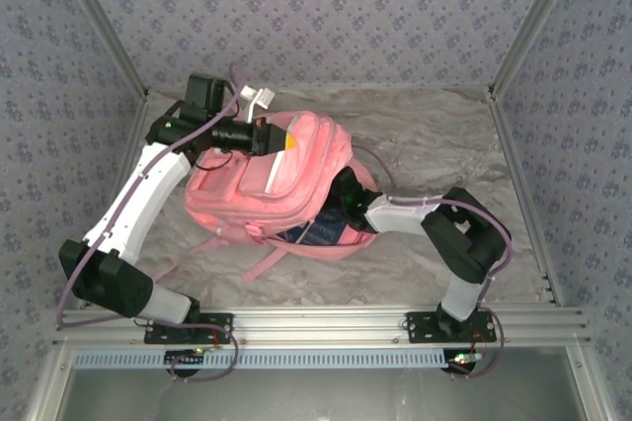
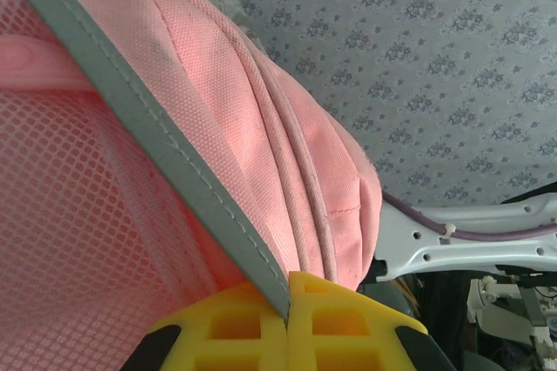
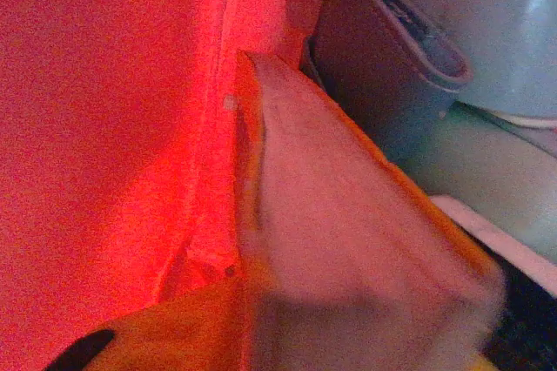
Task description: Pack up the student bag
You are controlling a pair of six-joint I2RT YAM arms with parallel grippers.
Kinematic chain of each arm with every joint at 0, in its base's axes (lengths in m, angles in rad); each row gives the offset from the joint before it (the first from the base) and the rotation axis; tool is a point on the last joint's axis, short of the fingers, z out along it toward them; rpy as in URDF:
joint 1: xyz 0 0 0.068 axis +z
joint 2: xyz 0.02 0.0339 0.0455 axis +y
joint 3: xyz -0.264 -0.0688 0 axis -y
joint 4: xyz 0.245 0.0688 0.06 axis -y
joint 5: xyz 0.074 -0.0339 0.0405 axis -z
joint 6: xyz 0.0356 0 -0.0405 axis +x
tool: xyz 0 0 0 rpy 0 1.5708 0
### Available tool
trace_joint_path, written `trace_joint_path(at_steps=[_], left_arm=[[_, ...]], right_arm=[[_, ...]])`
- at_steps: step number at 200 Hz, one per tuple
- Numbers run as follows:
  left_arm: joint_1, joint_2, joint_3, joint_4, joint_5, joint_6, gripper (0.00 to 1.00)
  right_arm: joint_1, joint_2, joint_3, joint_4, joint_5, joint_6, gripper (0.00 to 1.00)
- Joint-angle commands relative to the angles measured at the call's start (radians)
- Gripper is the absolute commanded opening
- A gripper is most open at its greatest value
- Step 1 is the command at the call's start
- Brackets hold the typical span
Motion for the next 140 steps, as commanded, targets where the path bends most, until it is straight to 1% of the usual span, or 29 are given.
trace_joint_path(at_steps=[1, 9, 19, 38, 54, 72, 110, 131, 140], left_arm=[[-0.008, -0.084, 0.026, 0.162, 0.122, -0.006, 0.00], [-0.005, -0.087, 0.026, 0.159, 0.117, -0.004, 0.00], [0.000, -0.091, 0.025, 0.155, 0.108, -0.003, 0.00], [0.011, -0.098, 0.021, 0.152, 0.091, -0.002, 0.00], [0.021, -0.098, 0.014, 0.148, 0.074, -0.002, 0.00], [0.034, -0.097, 0.007, 0.136, 0.036, -0.005, 0.00], [0.063, -0.098, -0.025, 0.146, -0.036, -0.030, 0.00], [0.059, -0.085, -0.055, 0.159, -0.072, -0.046, 0.00], [0.053, -0.075, -0.067, 0.159, -0.092, -0.048, 0.00]], right_arm=[[0.022, 0.010, 0.088, -0.039, 0.020, -0.071, 0.47], [0.021, -0.003, 0.089, -0.082, 0.017, -0.093, 0.52], [0.017, -0.035, 0.064, -0.095, 0.029, -0.112, 0.58], [-0.006, -0.134, -0.010, -0.124, 0.063, -0.146, 0.68], [-0.027, -0.236, -0.071, -0.185, 0.078, -0.192, 0.77], [-0.047, -0.348, -0.135, -0.272, 0.103, -0.240, 0.80], [-0.084, -0.670, -0.305, -0.412, 0.201, -0.295, 0.78], [-0.095, -0.846, -0.351, -0.568, 0.277, -0.327, 0.76], [-0.099, -0.930, -0.358, -0.648, 0.328, -0.333, 0.76]])
